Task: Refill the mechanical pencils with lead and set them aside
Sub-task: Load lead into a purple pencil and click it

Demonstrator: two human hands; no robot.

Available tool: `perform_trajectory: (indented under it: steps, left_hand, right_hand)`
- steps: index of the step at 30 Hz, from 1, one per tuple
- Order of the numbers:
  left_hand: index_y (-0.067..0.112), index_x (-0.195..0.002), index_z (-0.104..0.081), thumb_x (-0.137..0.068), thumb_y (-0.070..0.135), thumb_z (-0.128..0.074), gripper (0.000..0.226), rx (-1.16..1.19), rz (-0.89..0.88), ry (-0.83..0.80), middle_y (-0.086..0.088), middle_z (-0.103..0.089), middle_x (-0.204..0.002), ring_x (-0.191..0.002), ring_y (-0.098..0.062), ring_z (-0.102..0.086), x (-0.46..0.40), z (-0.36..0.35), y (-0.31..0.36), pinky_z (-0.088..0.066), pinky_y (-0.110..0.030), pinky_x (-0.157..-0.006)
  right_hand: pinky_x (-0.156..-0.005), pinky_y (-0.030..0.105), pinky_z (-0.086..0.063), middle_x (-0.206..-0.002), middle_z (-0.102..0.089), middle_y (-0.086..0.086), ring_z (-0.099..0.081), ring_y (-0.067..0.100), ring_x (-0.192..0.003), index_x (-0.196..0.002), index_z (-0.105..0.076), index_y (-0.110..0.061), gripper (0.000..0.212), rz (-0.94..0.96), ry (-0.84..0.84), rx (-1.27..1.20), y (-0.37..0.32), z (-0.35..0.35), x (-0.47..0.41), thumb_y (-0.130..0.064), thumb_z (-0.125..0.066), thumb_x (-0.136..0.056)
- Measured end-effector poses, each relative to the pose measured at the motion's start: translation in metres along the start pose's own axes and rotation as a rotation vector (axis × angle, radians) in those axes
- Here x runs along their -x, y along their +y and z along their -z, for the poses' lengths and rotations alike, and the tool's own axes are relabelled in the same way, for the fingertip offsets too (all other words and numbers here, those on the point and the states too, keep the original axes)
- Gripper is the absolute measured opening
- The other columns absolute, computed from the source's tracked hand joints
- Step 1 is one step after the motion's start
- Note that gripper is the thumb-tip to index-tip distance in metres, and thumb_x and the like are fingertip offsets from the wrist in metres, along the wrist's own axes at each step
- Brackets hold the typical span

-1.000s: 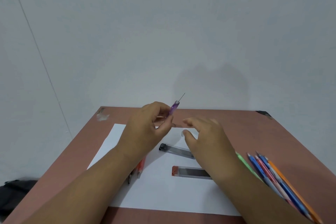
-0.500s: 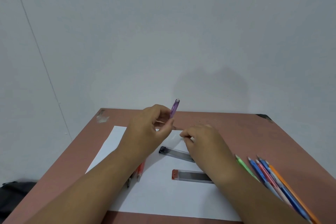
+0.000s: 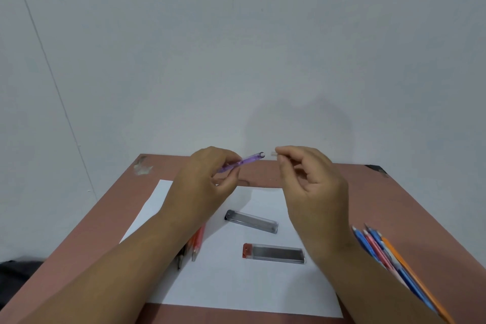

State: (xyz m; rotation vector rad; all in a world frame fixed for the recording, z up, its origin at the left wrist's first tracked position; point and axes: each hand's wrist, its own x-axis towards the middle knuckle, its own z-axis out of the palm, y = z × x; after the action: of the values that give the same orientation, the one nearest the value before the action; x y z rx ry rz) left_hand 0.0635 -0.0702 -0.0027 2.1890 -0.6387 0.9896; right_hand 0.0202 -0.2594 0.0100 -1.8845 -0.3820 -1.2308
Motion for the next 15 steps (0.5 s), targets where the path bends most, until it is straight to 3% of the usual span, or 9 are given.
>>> perform_trajectory:
  steps: [6,11,15]
  left_hand:
    - [0.021,-0.101,-0.073,-0.085,0.012,-0.074,0.018,-0.019,-0.003,-0.008,0.016,-0.065,-0.09,-0.085,-0.008,-0.058,-0.0008,0.0005,-0.0012,-0.041,-0.012,-0.079]
    - [0.019,-0.098,-0.075,-0.086,0.019,-0.067,0.015,-0.046,-0.019,0.015,0.01,-0.069,-0.09,-0.085,-0.014,-0.06,-0.0025,-0.001,-0.0029,-0.046,-0.023,-0.078]
    - [0.02,-0.097,-0.076,-0.087,0.024,-0.063,0.017,-0.061,-0.01,0.026,0.01,-0.069,-0.091,-0.087,-0.015,-0.06,-0.0021,-0.0012,-0.005,-0.04,-0.015,-0.081]
  right_hand:
    - [-0.081,0.024,-0.056,-0.098,-0.073,-0.001,-0.068,0.011,-0.094,-0.102,-0.077,-0.006,0.015,0.052,-0.03,-0.003,0.0023,-0.0021,0.0015,-0.003,-0.065,-0.094]
    - [-0.081,0.03,-0.057,-0.098,-0.073,0.0,-0.068,0.013,-0.094,-0.101,-0.077,-0.006,0.016,0.073,-0.038,0.006,0.0039,-0.0029,0.0015,-0.003,-0.063,-0.094]
    - [-0.081,0.037,-0.056,-0.097,-0.072,-0.001,-0.068,0.016,-0.094,-0.101,-0.077,-0.007,0.017,0.085,-0.063,0.025,0.0054,-0.004,0.0022,-0.003,-0.063,-0.094]
